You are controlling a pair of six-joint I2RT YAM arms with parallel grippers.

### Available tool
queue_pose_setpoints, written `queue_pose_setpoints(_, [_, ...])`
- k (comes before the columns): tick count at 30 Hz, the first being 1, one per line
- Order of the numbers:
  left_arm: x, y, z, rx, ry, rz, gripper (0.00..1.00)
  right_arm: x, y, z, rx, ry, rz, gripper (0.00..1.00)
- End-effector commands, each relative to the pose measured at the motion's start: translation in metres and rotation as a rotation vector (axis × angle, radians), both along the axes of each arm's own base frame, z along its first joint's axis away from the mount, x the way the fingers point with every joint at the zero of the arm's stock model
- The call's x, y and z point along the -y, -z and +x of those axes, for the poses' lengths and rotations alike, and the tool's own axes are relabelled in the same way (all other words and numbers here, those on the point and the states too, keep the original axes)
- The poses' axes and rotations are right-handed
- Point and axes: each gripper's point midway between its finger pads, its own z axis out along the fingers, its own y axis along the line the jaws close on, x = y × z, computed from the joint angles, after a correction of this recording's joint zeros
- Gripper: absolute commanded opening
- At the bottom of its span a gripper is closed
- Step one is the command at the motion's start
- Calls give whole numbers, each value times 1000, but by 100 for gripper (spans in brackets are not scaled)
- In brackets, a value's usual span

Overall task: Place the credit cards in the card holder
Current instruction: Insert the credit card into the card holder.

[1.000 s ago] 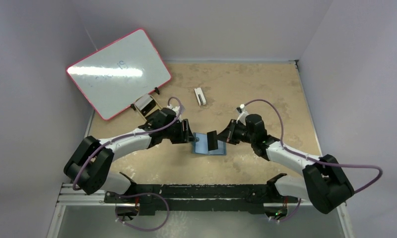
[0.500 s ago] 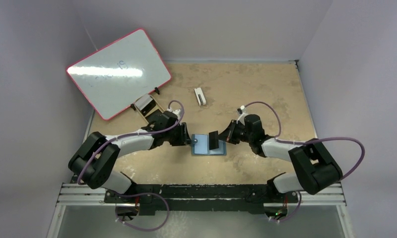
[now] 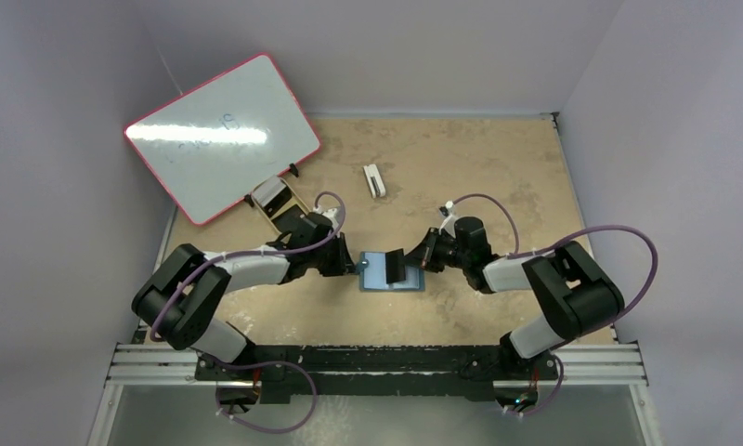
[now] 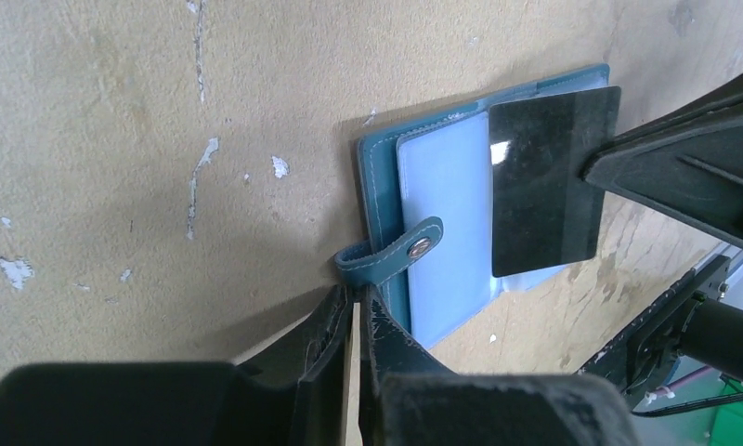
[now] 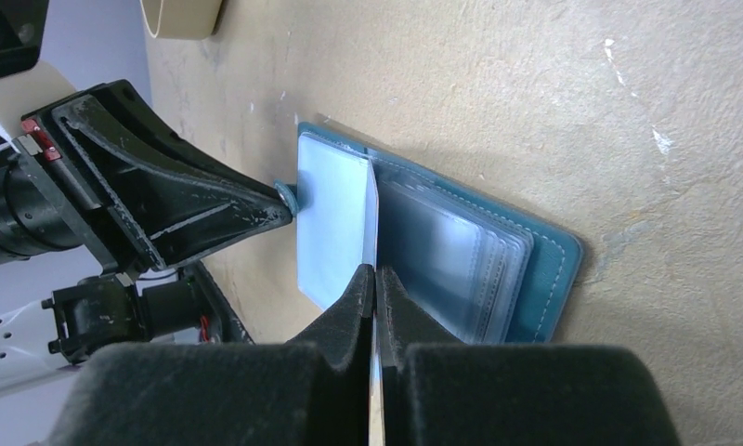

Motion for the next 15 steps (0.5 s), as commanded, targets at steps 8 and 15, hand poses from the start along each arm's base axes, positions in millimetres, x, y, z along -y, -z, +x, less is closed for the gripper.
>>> queue_pose_setpoints(8, [6, 6, -5, -13, -16, -46, 0, -4, 3, -6, -21, -7, 53, 0])
queue_pose_setpoints(15, [0, 9, -5, -11, -43, -32, 0, 1, -1, -7, -5, 8, 30, 0])
